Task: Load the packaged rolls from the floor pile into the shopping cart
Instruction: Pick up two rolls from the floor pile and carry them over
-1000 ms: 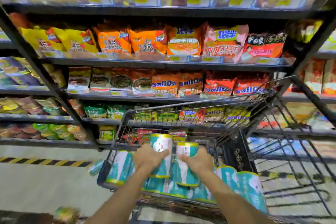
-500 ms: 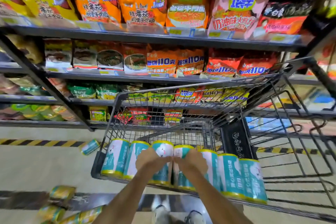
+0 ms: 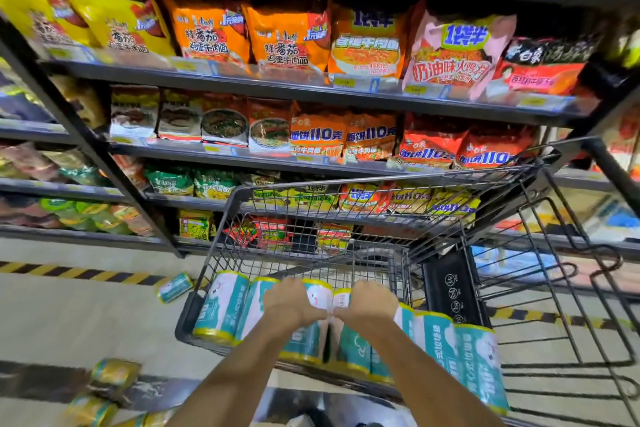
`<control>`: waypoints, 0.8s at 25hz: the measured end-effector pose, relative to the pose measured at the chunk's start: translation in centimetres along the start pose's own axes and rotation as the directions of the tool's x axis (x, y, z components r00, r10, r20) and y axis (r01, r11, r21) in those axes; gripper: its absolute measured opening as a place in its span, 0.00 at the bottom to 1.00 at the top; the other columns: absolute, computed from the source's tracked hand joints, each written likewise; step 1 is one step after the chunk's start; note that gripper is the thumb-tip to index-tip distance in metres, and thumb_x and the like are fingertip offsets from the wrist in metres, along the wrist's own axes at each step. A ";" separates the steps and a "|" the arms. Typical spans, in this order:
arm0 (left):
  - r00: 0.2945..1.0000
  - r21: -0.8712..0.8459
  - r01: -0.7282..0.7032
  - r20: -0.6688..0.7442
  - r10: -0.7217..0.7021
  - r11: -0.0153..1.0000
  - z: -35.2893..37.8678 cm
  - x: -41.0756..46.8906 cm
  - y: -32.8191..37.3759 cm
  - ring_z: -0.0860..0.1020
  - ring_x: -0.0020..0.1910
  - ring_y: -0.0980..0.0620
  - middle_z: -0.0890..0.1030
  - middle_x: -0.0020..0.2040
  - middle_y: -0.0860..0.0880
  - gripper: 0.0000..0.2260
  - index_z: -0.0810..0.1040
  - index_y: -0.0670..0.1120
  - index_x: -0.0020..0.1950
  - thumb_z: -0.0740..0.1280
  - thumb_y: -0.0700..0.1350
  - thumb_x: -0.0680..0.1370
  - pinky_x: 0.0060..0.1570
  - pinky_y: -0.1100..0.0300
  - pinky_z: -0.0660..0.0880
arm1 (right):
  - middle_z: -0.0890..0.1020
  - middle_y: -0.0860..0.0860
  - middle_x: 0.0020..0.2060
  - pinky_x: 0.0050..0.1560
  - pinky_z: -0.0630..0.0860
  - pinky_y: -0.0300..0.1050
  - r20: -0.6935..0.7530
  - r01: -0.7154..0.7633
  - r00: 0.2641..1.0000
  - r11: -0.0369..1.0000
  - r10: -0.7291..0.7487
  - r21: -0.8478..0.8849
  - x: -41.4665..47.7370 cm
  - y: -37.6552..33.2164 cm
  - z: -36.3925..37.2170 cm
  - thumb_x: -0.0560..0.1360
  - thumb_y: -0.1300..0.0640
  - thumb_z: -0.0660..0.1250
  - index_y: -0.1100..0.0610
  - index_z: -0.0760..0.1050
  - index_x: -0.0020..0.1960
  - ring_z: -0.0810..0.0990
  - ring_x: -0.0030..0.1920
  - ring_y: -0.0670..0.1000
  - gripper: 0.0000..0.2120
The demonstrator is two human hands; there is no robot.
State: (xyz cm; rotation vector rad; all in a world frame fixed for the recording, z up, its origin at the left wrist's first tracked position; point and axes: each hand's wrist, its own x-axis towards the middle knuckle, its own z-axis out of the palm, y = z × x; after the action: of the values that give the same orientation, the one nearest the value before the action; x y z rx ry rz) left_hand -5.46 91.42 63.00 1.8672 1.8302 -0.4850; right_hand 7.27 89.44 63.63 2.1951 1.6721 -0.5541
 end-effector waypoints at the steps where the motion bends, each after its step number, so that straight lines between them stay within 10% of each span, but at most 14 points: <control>1: 0.999 0.016 -0.008 -0.051 0.009 1.000 -0.6 0.0 0.1 0.75 0.61 0.47 0.75 0.63 0.45 0.38 0.67 0.42 0.69 0.67 0.67 0.69 0.54 0.57 0.73 | 0.77 0.51 0.58 0.52 0.73 0.44 -0.028 0.035 0.999 0.999 -0.035 -0.010 0.5 0.0 -0.3 0.71 0.34 0.65 0.55 0.71 0.64 0.76 0.60 0.52 0.31; 6: 0.982 -0.056 0.047 -0.183 -0.057 0.997 -2.7 -1.0 -1.1 0.54 0.76 0.43 0.51 0.78 0.45 0.48 0.46 0.42 0.78 0.68 0.64 0.70 0.72 0.52 0.59 | 0.64 0.57 0.72 0.71 0.62 0.55 -0.053 0.250 0.965 0.960 -0.258 -0.123 1.7 -1.9 -2.7 0.71 0.35 0.65 0.60 0.52 0.76 0.61 0.72 0.60 0.45; 11: 0.902 -0.176 0.298 -0.270 -0.337 0.938 -2.7 -5.8 -4.0 0.54 0.76 0.42 0.50 0.78 0.44 0.48 0.45 0.43 0.78 0.66 0.65 0.72 0.73 0.48 0.55 | 0.63 0.57 0.73 0.73 0.59 0.54 -0.103 0.537 0.822 0.823 -0.560 -0.186 0.2 -4.8 -4.4 0.71 0.36 0.66 0.60 0.50 0.76 0.59 0.74 0.59 0.46; 20: 0.489 -0.502 0.687 -0.215 -0.845 0.526 8.5 -24.9 -6.3 0.55 0.75 0.42 0.53 0.77 0.41 0.46 0.49 0.42 0.77 0.66 0.64 0.71 0.73 0.51 0.55 | 0.70 0.56 0.67 0.69 0.62 0.53 -0.078 0.907 0.220 0.233 -0.972 -0.350 -12.5 -9.0 0.7 0.74 0.39 0.63 0.62 0.61 0.71 0.64 0.70 0.58 0.36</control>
State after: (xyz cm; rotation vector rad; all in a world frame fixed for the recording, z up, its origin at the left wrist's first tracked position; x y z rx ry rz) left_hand -12.15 66.04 69.39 0.8003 2.8436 0.0382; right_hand -4.50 81.02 68.92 0.7674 3.0098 -0.2272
